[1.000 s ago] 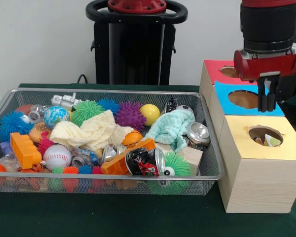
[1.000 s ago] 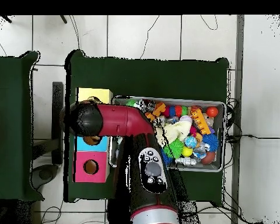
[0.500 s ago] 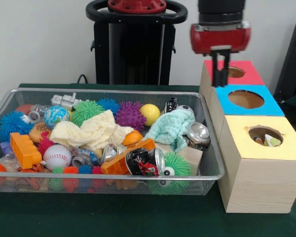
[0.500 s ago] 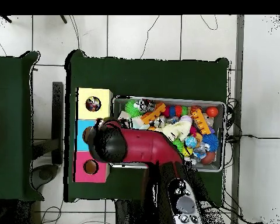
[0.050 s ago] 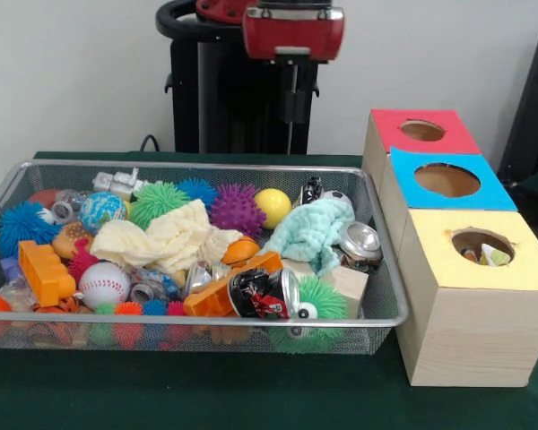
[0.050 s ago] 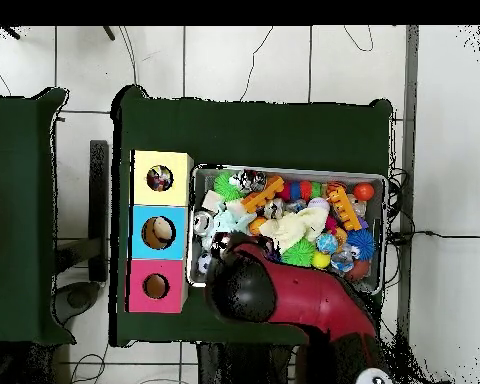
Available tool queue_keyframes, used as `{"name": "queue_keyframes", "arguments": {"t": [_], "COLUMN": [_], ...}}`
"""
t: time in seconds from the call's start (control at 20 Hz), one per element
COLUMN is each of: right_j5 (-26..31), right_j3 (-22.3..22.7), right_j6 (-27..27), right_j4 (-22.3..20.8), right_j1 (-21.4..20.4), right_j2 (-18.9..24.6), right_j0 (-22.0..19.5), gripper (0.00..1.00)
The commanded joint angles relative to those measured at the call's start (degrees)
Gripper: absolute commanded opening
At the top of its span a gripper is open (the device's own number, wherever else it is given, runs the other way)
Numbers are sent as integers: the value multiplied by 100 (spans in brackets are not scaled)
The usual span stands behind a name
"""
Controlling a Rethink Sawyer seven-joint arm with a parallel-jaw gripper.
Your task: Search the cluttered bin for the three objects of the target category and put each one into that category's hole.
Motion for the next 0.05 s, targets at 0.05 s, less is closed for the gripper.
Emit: {"name": "queue_keyframes", "arguments": {"t": [0.05], "right_j5": [179], "right_j3": [519], "right_j6": [-264], "right_j4": [-430], "right_j1": [-152], "right_j2": [613], "right_j0": [-204], "gripper": [0]}}
